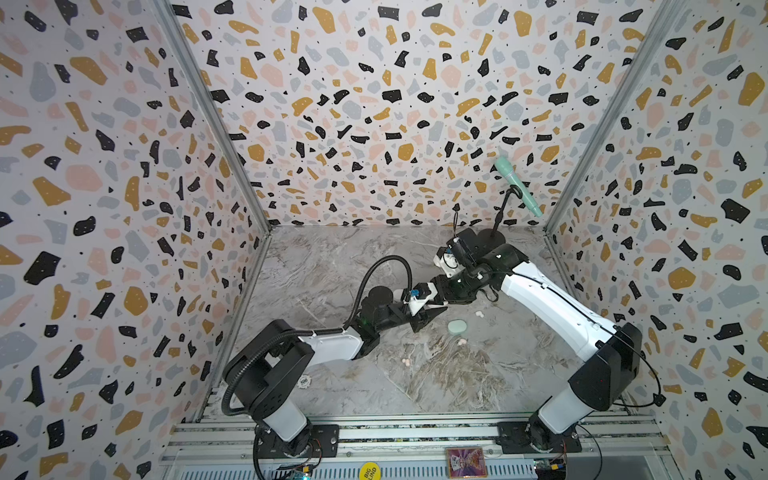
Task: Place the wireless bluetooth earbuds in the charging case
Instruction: 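Close the left gripper on the pink case held by the right gripper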
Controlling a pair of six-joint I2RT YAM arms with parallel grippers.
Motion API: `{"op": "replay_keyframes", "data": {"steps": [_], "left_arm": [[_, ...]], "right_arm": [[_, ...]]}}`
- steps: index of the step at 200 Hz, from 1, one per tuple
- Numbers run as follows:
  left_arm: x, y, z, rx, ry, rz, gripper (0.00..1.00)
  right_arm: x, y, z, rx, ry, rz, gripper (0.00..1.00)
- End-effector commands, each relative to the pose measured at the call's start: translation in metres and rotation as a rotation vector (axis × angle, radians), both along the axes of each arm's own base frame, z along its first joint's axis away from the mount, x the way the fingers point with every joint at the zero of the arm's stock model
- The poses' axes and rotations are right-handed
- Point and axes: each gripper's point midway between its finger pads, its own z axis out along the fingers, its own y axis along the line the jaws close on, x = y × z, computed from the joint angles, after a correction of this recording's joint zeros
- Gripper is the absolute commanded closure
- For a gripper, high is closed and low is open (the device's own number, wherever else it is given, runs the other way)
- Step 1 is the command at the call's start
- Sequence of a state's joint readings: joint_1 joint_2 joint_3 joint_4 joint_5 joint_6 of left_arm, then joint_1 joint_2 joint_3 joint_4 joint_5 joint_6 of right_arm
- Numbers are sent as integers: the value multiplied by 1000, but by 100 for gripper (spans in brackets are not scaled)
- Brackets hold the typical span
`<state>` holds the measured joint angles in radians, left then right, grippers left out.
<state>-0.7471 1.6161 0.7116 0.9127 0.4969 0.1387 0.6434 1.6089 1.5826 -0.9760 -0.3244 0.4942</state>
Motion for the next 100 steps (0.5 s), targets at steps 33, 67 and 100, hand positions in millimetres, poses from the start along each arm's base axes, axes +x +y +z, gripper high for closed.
{"op": "replay_keyframes", "data": {"steps": [33,67,100], "left_arm": [[-9,-5,2,14,-12,-45,65],[-8,-5,2,18,-10,-47,70],[-9,-5,3,19,-14,-51,74]], "right_arm": [[4,8,38,100,-71,-5,43],[4,10,39,108,-68,-4,42],[4,9,39,110,-67,-4,35]]}}
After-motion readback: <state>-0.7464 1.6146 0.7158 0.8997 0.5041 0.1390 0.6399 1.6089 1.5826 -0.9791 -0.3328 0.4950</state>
